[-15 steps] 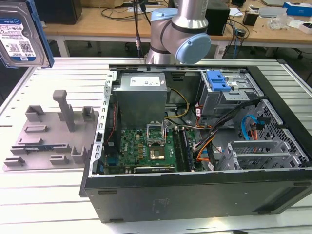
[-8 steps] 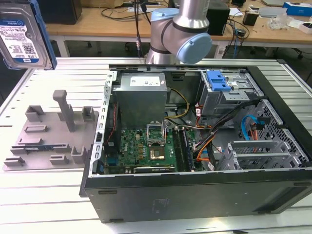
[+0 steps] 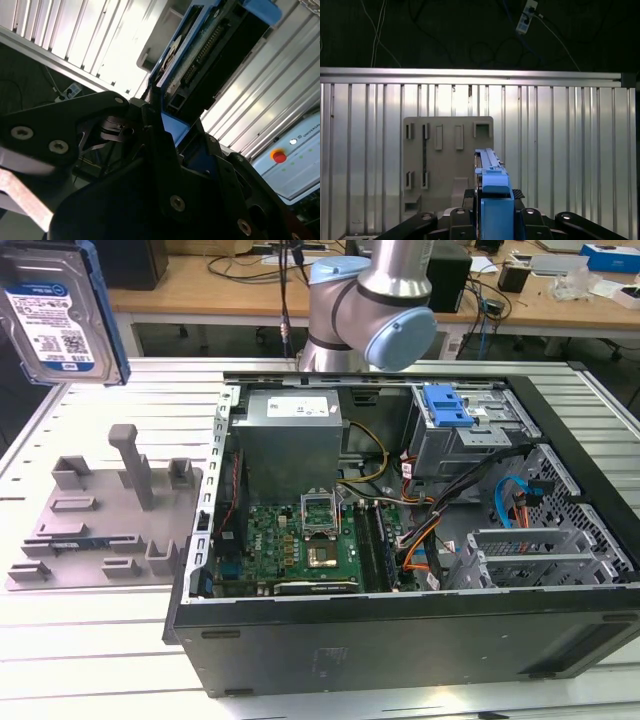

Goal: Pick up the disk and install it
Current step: 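Pick up the disk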

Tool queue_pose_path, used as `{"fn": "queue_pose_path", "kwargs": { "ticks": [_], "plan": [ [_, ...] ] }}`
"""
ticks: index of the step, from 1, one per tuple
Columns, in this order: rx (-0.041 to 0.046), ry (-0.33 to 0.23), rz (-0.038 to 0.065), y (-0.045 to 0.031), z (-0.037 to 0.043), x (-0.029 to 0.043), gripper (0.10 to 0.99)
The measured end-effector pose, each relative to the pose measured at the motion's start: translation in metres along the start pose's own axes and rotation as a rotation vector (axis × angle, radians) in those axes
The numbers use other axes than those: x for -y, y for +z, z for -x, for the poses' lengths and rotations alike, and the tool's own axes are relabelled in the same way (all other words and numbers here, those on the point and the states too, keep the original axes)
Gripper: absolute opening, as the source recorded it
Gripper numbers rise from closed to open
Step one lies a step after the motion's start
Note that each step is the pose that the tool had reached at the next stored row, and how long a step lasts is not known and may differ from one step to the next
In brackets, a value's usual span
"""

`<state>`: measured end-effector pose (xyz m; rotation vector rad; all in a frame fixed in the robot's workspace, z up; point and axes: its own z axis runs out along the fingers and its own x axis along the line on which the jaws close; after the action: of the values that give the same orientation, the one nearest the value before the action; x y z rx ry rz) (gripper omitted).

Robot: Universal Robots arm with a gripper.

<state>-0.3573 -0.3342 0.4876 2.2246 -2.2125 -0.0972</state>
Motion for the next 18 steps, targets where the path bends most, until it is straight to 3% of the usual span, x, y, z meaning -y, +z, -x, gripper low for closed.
{"fn": "queue_pose_path", "kwargs": {
  "ticks": [3,8,11,12,18],
  "plan": [
    [-0.0004,0.0,0.0,-0.0008,-0.0006,0.0116,0.369],
    [-0.0101,0.001,0.0,-0.0023,-0.001,0.0295,0.369],
    [-0.0151,0.001,0.0,-0.0031,-0.0014,0.046,0.369],
    [-0.0162,0.001,0.0,-0.0035,-0.0017,0.0549,0.369],
    [-0.0186,0.001,0.0,-0.0045,-0.0027,0.0761,0.369]
  ]
}}
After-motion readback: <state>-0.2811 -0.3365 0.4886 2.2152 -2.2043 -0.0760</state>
